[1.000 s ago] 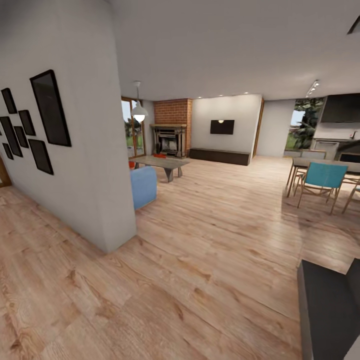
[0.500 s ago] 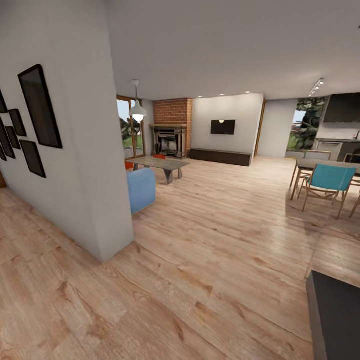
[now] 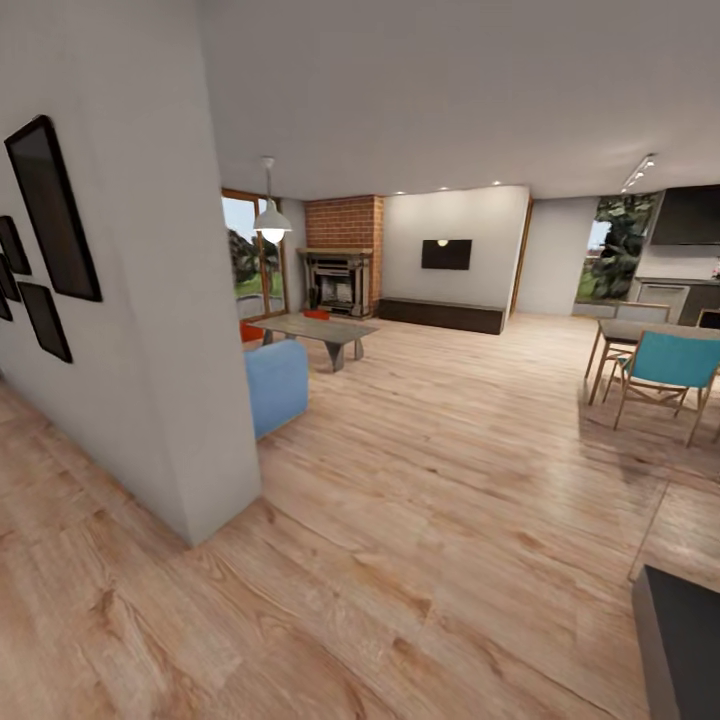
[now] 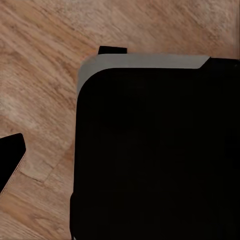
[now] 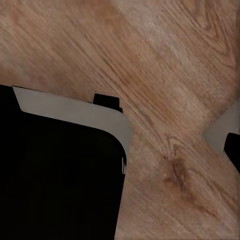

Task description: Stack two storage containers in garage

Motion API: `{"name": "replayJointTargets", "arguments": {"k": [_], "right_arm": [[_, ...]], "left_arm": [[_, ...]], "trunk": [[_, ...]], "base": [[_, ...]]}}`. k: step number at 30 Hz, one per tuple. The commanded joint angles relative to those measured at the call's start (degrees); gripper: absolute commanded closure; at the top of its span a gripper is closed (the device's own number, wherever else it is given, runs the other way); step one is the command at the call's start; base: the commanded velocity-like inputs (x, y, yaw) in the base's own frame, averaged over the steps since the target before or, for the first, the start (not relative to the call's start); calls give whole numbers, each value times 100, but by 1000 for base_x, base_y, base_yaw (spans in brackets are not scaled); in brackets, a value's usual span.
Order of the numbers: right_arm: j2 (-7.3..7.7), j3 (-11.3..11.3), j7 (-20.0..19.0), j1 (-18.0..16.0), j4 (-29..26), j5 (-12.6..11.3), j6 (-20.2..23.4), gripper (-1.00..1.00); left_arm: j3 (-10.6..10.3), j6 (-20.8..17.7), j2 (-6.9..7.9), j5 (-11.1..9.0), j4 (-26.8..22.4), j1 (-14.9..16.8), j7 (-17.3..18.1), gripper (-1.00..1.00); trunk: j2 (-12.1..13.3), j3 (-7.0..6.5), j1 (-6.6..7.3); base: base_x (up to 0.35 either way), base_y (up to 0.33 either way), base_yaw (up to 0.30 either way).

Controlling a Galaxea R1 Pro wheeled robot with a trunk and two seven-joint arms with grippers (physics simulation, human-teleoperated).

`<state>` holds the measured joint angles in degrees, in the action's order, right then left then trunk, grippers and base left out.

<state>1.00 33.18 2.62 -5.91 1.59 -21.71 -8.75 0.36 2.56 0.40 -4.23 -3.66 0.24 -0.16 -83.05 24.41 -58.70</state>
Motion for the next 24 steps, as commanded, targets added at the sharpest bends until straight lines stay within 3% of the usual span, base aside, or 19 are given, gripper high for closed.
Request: {"name": "replayJointTargets", "arguments": {"k": [1, 16, 24], "right_arm": [[-5, 48, 2, -6, 17, -44, -30, -100], [-11, 48, 2, -6, 17, -46, -31, -100], [-12, 48, 2, -6, 17, -44, -31, -100]], "left_arm": [[-1, 16, 1, -44, 2, 2, -2, -100], [-1, 16, -4, -43, -1, 2, -2, -100], [-1, 16, -4, -43, 1, 2, -2, -100]], "trunk": [[-3, 6, -3], [-3, 6, -3], [-3, 6, -3]], "base": [[321, 0, -118], [321, 0, -224], [321, 0, -42]]}}
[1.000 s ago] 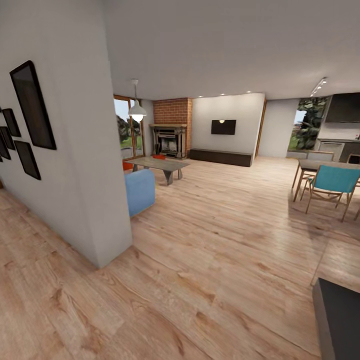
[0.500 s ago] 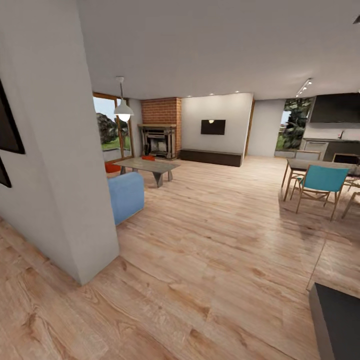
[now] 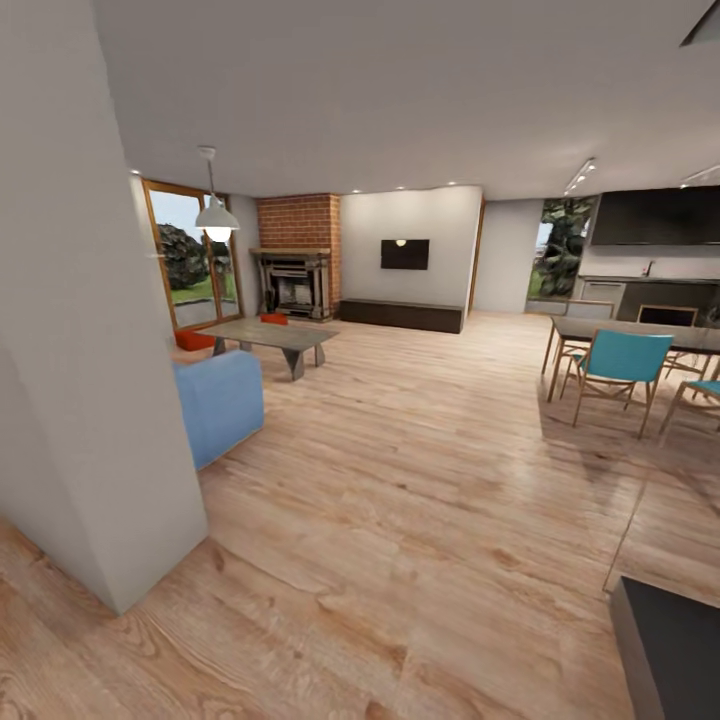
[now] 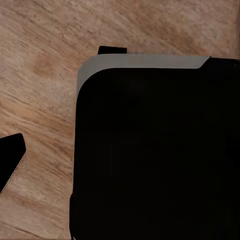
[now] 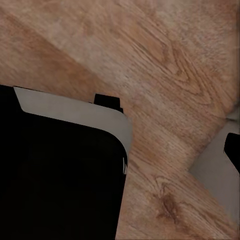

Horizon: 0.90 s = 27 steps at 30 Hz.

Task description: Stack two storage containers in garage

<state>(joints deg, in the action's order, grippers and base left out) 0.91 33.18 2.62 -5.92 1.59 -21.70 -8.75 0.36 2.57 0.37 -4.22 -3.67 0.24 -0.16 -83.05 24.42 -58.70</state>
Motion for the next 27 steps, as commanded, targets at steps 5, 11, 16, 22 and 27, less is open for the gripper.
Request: {"name": "replayJointTargets", "arguments": {"k": [5, 11, 16, 22, 27], "right_arm": [[-3, 48, 2, -6, 17, -44, -31, -100], [-3, 48, 2, -6, 17, -44, -31, -100], [-3, 48, 2, -6, 17, -44, -31, -100], [-2, 48, 2, -6, 17, -44, -31, -100], [5, 48, 2, -6, 17, -44, -31, -100]], "left_arm": [[-1, 15, -1, -44, 1, 2, -2, -100], [-1, 15, 0, -44, 4, 2, -2, -100], [-1, 15, 0, -44, 3, 2, -2, -100], [-1, 15, 3, -44, 3, 2, -2, -100], [-1, 15, 4, -44, 3, 2, -2, -100]], "trunk": [[-3, 6, -3], [-3, 6, -3], [-3, 6, -3], [-3, 6, -3], [-3, 6, -3]], "base": [[321, 0, -1], [321, 0, 0], [321, 0, 0], [321, 0, 0], [321, 0, 0]]}}
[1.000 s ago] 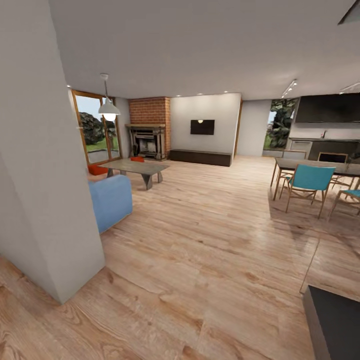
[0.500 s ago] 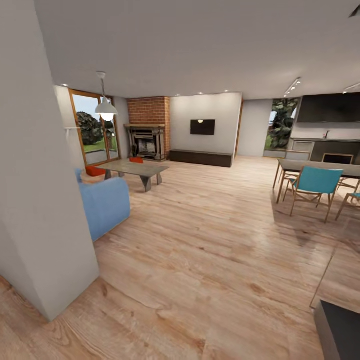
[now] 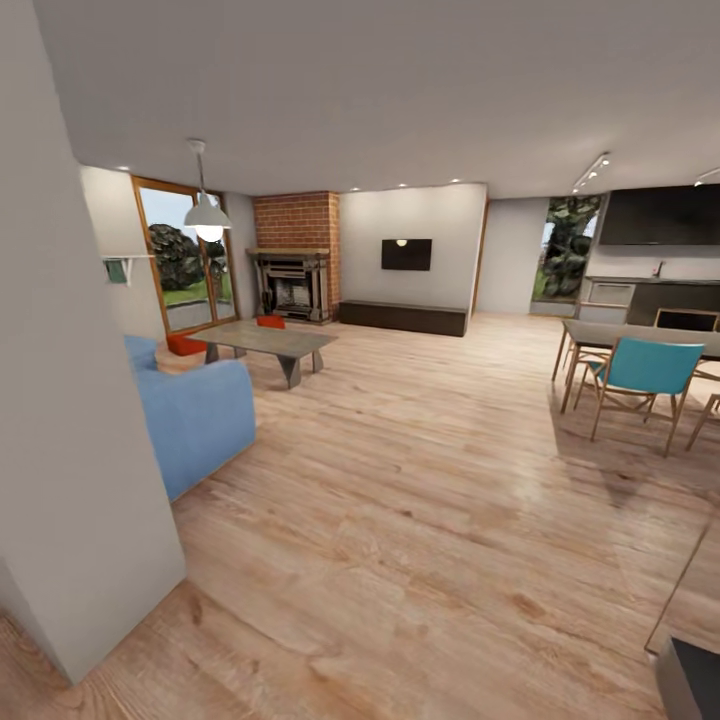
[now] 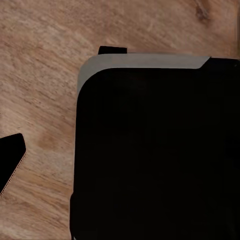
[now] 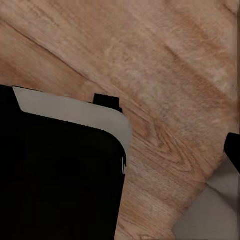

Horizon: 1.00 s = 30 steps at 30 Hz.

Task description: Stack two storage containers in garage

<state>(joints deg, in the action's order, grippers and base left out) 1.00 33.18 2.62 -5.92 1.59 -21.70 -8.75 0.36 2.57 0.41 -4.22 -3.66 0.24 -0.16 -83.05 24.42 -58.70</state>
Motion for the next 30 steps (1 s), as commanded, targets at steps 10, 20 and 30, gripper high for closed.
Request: {"name": "replayJointTargets", "arguments": {"k": [10, 20, 30], "right_arm": [[-11, 48, 2, -6, 16, -44, -22, -100], [-12, 48, 2, -6, 16, -44, -22, -100], [-12, 48, 2, -6, 16, -44, -26, -100]], "left_arm": [[-1, 15, 1, -44, 5, 2, -2, -100], [-3, 15, -6, -44, 2, 2, -2, -100], [-7, 15, -6, -27, -1, 2, -7, -100]], "trunk": [[-3, 6, -3], [-3, 6, -3], [-3, 6, -3]], "base": [[321, 0, 0], [321, 0, 0], [321, 0, 0]]}}
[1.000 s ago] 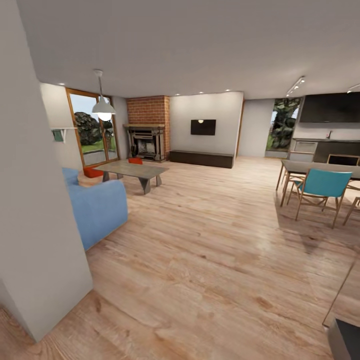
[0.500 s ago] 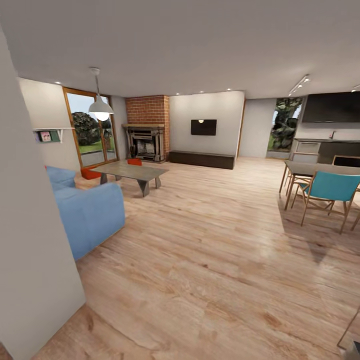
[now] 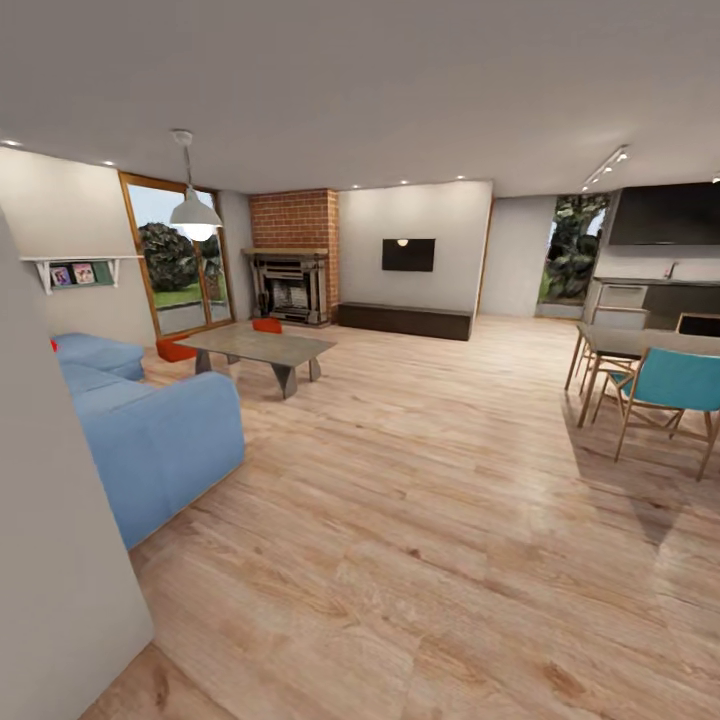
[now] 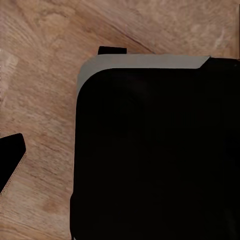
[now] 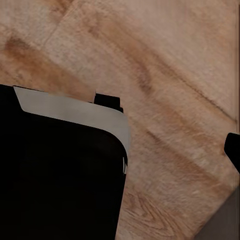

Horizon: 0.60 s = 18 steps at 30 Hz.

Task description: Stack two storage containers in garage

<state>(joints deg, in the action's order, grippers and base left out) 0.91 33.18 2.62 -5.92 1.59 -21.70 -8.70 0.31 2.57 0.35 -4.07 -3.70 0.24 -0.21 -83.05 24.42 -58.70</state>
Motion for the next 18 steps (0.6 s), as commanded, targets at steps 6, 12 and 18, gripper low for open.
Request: {"name": "replayJointTargets", "arguments": {"k": [6, 12, 18], "right_arm": [[-5, 48, 23, -6, 16, -44, -31, -100], [-3, 48, 28, -6, 16, -37, -35, -100], [-3, 56, 28, -6, 16, -36, -35, -100]], "left_arm": [[-4, 15, 0, -42, 3, 1, -4, -100], [-5, 12, 0, -42, 4, 2, -6, -100], [-5, 15, 0, -42, 4, 2, -4, -100]], "trunk": [[-3, 6, -3], [-3, 6, -3], [-3, 6, -3]], "base": [[321, 0, 0], [321, 0, 0], [321, 0, 0]]}}
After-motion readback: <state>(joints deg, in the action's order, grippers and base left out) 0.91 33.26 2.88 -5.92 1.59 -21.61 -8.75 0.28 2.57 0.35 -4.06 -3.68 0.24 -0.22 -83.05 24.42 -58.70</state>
